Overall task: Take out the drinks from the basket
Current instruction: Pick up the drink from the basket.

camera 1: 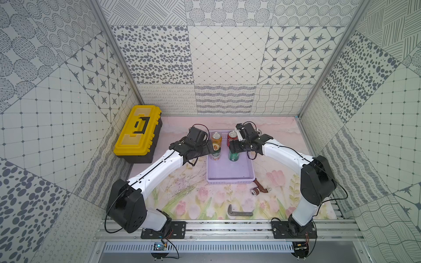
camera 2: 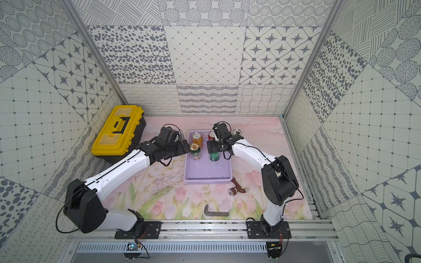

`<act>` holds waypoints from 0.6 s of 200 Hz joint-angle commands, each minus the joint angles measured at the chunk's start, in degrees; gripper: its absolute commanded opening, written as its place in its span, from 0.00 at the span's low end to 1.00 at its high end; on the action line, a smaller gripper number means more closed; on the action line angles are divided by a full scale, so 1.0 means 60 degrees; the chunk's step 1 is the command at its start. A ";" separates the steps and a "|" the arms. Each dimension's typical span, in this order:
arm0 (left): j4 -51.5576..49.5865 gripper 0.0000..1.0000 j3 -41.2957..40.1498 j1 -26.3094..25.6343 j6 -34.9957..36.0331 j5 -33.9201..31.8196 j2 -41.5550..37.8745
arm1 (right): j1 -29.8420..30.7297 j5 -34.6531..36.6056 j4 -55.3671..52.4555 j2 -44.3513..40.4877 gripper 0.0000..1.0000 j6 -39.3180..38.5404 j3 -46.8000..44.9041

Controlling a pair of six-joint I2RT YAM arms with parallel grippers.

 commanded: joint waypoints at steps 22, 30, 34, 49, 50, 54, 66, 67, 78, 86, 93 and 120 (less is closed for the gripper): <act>0.0101 1.00 -0.0210 -0.0060 -0.0089 0.0236 -0.0165 | 0.0055 -0.0167 0.0327 0.0382 0.83 -0.0057 0.0049; 0.0093 1.00 -0.0227 -0.0066 -0.0080 0.0229 -0.0175 | 0.0054 -0.0192 0.0338 0.0457 0.81 -0.0042 0.0056; 0.0092 1.00 -0.0247 -0.0067 -0.0073 0.0216 -0.0173 | 0.0059 -0.0217 0.0342 0.0486 0.81 -0.0042 0.0066; 0.0085 1.00 -0.0314 -0.0065 -0.0062 0.0203 -0.0196 | 0.0071 -0.0308 0.0342 0.0572 0.78 -0.0015 0.0048; 0.0082 1.00 -0.0315 -0.0066 -0.0064 0.0205 -0.0196 | 0.0075 -0.0319 0.0342 0.0588 0.78 -0.0014 0.0048; 0.0078 1.00 -0.0323 -0.0068 -0.0042 0.0182 -0.0199 | 0.0079 -0.0323 0.0342 0.0604 0.78 -0.0013 0.0048; 0.0061 1.00 -0.0356 -0.0088 -0.0031 0.0169 -0.0197 | 0.0090 -0.0400 0.0342 0.0668 0.78 0.0001 0.0034; 0.0062 1.00 -0.0351 -0.0085 -0.0034 0.0166 -0.0204 | 0.0092 -0.0394 0.0342 0.0672 0.78 0.0002 0.0034; 0.0039 1.00 -0.0375 -0.0080 -0.0025 0.0170 -0.0191 | 0.0121 -0.0359 0.0342 0.0728 0.77 0.0016 0.0043; 0.0065 1.00 -0.0381 -0.0081 -0.0032 0.0176 -0.0192 | 0.0133 -0.0342 0.0342 0.0744 0.77 0.0016 0.0041; 0.0050 1.00 -0.0395 -0.0085 -0.0033 0.0174 -0.0182 | 0.0128 -0.0336 0.0342 0.0749 0.77 0.0024 0.0033; 0.0025 1.00 -0.0376 -0.0098 -0.0007 0.0181 -0.0154 | 0.0150 -0.0314 0.0328 0.0745 0.74 0.0016 0.0049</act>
